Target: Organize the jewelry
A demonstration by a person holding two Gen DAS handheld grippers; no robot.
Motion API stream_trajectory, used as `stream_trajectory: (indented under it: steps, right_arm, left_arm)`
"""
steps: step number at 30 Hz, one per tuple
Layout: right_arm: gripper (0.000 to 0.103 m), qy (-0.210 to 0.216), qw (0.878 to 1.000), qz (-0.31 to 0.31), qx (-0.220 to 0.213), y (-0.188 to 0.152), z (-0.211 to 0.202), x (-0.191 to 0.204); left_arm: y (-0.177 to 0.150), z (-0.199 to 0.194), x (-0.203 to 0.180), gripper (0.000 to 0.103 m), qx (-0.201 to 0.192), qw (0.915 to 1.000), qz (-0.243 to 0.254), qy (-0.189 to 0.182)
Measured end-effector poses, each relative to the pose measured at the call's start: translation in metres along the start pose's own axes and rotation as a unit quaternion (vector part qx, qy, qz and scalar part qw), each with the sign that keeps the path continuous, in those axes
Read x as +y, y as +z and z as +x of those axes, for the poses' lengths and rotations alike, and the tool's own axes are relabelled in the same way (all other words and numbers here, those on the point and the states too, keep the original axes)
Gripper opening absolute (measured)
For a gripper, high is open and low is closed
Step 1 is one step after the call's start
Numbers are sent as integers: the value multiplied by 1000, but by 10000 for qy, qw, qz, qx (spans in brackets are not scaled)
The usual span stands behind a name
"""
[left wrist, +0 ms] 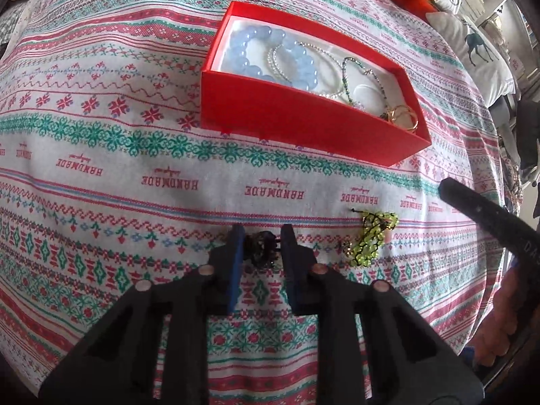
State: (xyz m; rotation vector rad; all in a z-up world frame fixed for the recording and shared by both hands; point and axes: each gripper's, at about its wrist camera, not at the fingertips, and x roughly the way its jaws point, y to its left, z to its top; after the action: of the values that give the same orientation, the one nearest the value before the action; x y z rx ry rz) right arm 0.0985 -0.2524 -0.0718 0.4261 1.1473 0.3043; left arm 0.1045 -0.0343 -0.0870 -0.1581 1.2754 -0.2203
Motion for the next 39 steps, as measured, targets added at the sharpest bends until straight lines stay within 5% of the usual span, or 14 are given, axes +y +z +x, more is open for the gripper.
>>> stream_trajectory:
  steps: [23,29,32,39]
  right_arm:
    - [30,145,9973,-219,689,-11,37,14]
    - [14,-105,9954,-369,880,-15,57,23]
    - [6,57,9956,-440,827,-14,57,30]
    - [5,821,9945,-532,362,-12,29,49]
  left_arm:
    - [6,-17,19,23,-268,9992,-309,-31]
    - [4,-16,20,23,-259,9992,-308,-44]
    - [4,-18,21,23,-284,9990,-327,-56]
    - [8,-26,27,23,-360,9984,-420,-125]
